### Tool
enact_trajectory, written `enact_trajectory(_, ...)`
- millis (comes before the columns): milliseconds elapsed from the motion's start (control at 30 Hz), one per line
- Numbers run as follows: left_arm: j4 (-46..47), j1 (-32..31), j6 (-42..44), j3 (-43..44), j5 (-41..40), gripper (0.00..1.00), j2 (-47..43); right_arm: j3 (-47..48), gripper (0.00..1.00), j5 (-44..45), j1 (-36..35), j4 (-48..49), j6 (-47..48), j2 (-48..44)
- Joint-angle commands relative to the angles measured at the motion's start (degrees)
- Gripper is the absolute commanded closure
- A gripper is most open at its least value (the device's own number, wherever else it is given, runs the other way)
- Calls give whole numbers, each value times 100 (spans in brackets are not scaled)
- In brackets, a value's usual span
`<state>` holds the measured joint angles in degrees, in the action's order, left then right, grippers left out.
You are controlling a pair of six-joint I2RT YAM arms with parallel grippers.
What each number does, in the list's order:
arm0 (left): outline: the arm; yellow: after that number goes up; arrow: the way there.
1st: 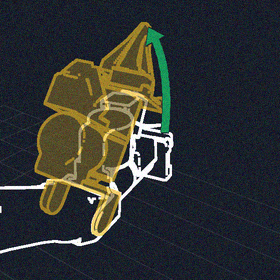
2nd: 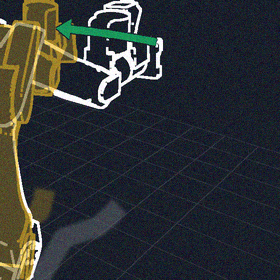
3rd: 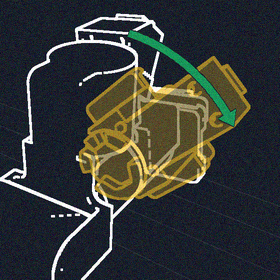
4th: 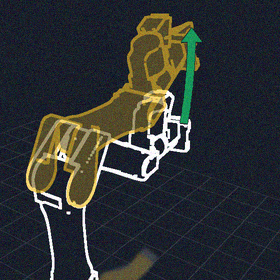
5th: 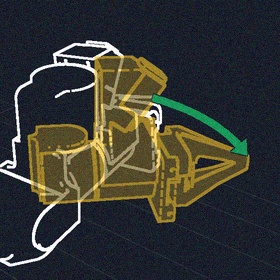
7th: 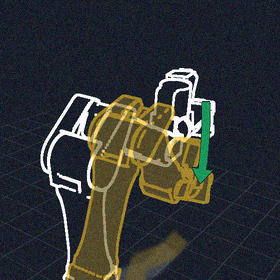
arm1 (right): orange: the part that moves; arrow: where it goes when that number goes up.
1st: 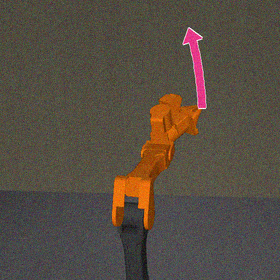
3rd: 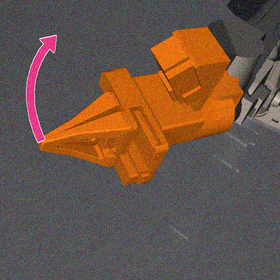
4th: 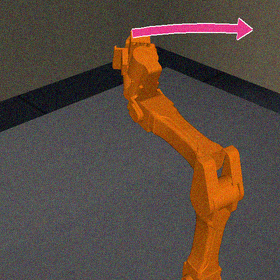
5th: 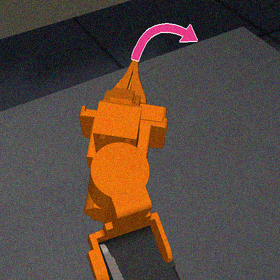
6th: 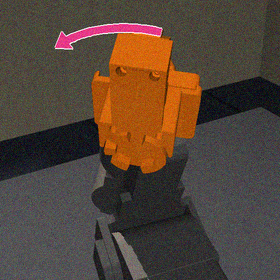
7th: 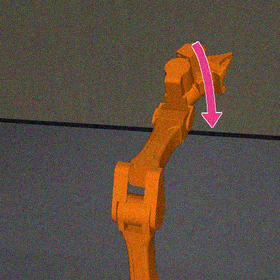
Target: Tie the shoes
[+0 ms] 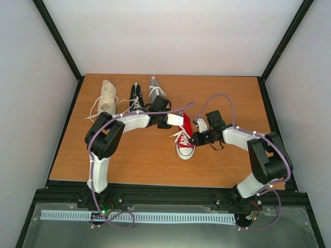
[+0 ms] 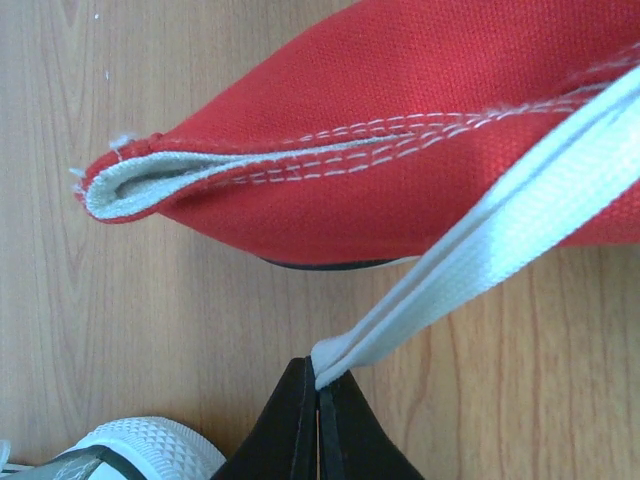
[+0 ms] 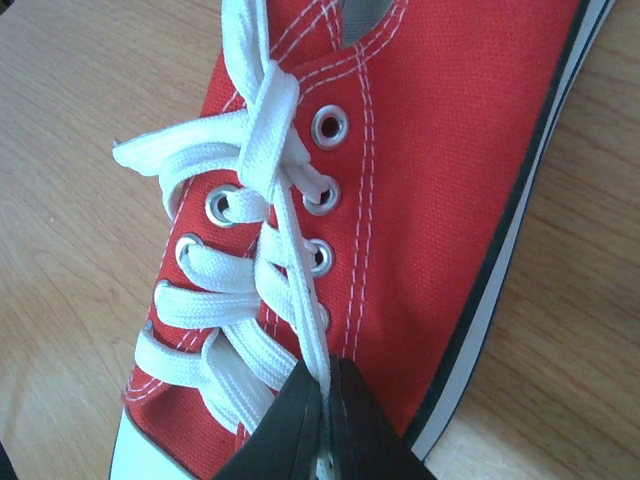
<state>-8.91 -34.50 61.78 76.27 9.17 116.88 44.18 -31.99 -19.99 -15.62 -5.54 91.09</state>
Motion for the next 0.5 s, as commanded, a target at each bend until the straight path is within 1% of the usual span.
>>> enact_trajectory(0, 59, 119, 124, 81, -204, 99, 67, -214, 97, -24, -32, -389, -286, -41)
enact_trajectory(200, 1, 172, 160, 64, -217, 99, 71, -387, 97, -41, 75, -373, -371, 15)
enact_trajectory(300, -579, 92, 178, 93, 150, 99, -206, -28, 97, 188, 210, -324, -341, -33)
enact_trajectory(400, -1163, -68, 193, -338, 423, 99, -611, 378, 97, 443, 355, -186, -344, 64)
enact_trajectory(467, -1269, -120, 155, -653, 466, 99, -774, 496, 97, 485, 440, -99, -368, 170)
